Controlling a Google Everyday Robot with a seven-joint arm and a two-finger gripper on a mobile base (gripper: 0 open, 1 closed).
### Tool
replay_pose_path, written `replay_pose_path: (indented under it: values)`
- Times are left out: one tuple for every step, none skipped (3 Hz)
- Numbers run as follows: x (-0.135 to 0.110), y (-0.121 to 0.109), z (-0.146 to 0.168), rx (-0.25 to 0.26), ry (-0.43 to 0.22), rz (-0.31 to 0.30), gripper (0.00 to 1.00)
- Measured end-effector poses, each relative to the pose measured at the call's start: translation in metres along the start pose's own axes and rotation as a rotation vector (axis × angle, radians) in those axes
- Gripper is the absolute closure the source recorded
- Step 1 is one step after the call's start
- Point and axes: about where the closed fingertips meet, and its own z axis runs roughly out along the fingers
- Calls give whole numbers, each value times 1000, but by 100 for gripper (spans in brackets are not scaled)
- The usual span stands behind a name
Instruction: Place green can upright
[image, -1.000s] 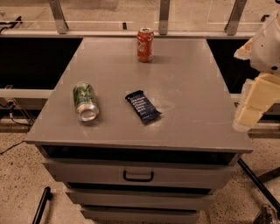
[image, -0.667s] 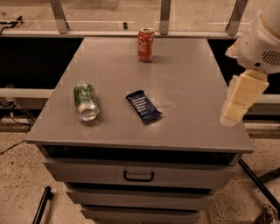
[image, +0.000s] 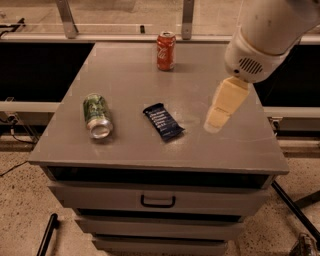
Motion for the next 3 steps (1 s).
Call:
replay_pose_path:
  values:
    - [-25, 1, 14, 51, 22, 92, 0]
    - [-24, 0, 12, 57, 20, 176, 0]
    - [-24, 0, 12, 57, 20, 176, 0]
